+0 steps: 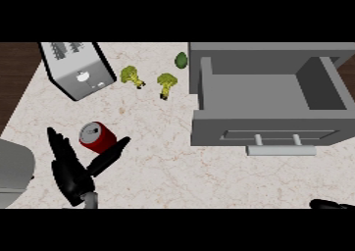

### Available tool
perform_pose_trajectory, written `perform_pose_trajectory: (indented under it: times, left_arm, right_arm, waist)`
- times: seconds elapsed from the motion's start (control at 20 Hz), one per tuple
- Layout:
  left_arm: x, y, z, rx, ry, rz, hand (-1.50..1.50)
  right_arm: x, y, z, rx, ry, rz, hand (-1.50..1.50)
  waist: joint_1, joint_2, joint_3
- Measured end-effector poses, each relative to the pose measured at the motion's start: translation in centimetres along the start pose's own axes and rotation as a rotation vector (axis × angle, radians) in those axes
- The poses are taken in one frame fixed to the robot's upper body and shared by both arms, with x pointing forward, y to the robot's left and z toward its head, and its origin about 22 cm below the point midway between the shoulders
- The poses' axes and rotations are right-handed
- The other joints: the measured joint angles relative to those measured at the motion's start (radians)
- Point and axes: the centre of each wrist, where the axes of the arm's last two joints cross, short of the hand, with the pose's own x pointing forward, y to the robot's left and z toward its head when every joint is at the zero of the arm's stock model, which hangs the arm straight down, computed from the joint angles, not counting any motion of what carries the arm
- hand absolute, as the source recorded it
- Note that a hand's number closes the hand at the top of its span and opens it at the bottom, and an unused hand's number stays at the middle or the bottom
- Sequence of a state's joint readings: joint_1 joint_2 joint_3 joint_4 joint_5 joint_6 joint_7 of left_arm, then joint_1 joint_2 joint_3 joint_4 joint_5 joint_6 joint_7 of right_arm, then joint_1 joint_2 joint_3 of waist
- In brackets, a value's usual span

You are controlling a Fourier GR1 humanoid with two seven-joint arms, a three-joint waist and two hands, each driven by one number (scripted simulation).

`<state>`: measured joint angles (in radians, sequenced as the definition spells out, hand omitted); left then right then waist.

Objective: Pick up the can, place it into the drawer and close the drawer

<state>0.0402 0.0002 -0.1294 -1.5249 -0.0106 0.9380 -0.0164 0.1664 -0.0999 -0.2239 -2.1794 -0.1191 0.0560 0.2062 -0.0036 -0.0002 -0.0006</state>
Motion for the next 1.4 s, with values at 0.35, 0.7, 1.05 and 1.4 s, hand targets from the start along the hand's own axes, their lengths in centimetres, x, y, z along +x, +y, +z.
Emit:
perform_pose_trajectory:
  times: [0.35, 0.7, 1.05, 1.4]
  left_arm:
    - [-3.7, 0.1, -0.8, 0.020, 0.036, 0.002, -1.50]
    - [-7.1, 0.0, -1.7, 0.029, 0.064, 0.010, -1.50]
    - [-9.6, 1.1, -3.4, 0.063, 0.078, 0.022, -1.50]
    - [-11.2, 1.0, -4.9, 0.041, 0.070, 0.032, -1.50]
  right_arm:
    - [0.5, -0.8, -0.1, 0.001, -0.001, -0.005, -1.50]
    - [0.8, -0.8, 0.4, -0.005, -0.004, 0.000, -1.50]
    - [0.7, -0.9, 0.8, 0.003, 0.004, 0.012, -1.50]
    - [1.7, -0.8, 1.0, -0.001, -0.006, 0.009, -1.50]
  waist:
    - [0.000, 0.000, 0.000]
    - [-0.001, 0.000, 0.000]
    - [-0.001, 0.000, 0.000]
    - [-0.002, 0.001, 0.000]
